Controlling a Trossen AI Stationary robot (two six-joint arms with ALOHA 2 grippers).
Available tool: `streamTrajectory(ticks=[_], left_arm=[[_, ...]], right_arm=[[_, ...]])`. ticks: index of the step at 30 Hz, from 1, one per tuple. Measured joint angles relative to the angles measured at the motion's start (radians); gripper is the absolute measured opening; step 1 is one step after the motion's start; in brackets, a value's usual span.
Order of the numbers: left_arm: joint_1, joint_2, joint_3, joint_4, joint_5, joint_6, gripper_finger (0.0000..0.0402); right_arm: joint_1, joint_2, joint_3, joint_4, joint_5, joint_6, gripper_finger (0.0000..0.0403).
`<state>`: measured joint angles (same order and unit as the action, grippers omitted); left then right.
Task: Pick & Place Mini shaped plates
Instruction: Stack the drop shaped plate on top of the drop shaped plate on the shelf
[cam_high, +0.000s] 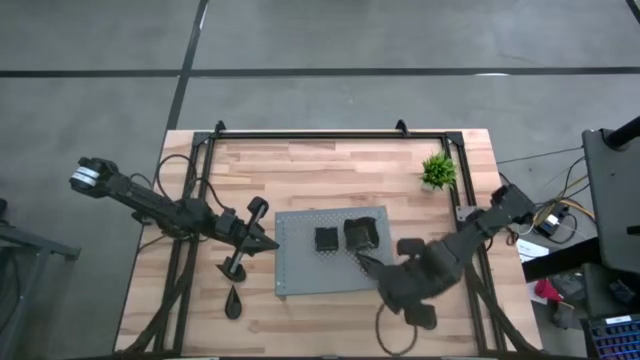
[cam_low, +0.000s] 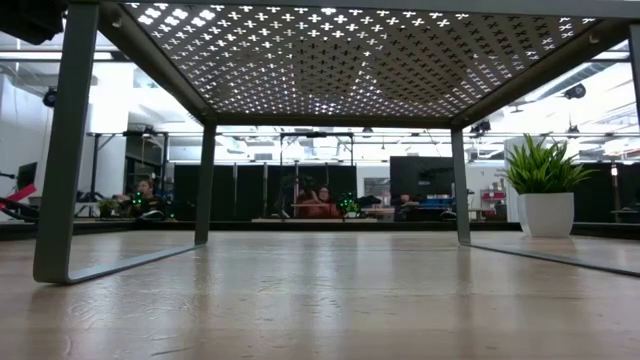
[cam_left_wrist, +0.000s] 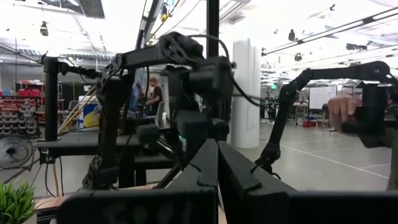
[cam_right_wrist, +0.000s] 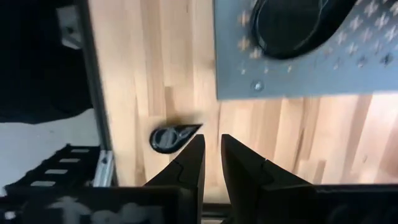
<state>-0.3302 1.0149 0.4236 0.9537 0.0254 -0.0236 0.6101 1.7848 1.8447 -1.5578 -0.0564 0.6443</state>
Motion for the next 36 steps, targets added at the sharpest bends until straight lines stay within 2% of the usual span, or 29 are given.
streamTrajectory(ticks=[4, 9, 16, 24, 29, 36], left_arm=[[0.000, 0.002, -0.001, -0.004, 0.000, 0.000, 0.0003], [0.001, 0.003, -0.001, -0.005, 0.000, 0.000, 0.0003], [0.001, 0.006, -0.002, -0.010, 0.000, -0.001, 0.0003], [0.001, 0.008, -0.002, -0.010, -0.001, -0.002, 0.0003], [0.001, 0.008, -0.002, -0.010, -0.001, -0.002, 0.0003], [0.001, 0.008, -0.002, -0.010, -0.002, -0.001, 0.0003]], right_arm=[[0.068, -0.025, -0.079, 0.024, 0.082, 0.103, 0.0050], [0.138, -0.102, -0.238, 0.171, 0.108, 0.218, 0.0050], [0.215, -0.279, -0.519, 0.416, 0.113, 0.418, 0.0050], [0.307, -0.449, -0.820, 0.572, 0.153, 0.744, 0.0050], [0.331, -0.492, -0.972, 0.694, 0.129, 0.918, 0.0058], [0.337, -0.484, -1.117, 0.962, 0.110, 0.967, 0.0102]])
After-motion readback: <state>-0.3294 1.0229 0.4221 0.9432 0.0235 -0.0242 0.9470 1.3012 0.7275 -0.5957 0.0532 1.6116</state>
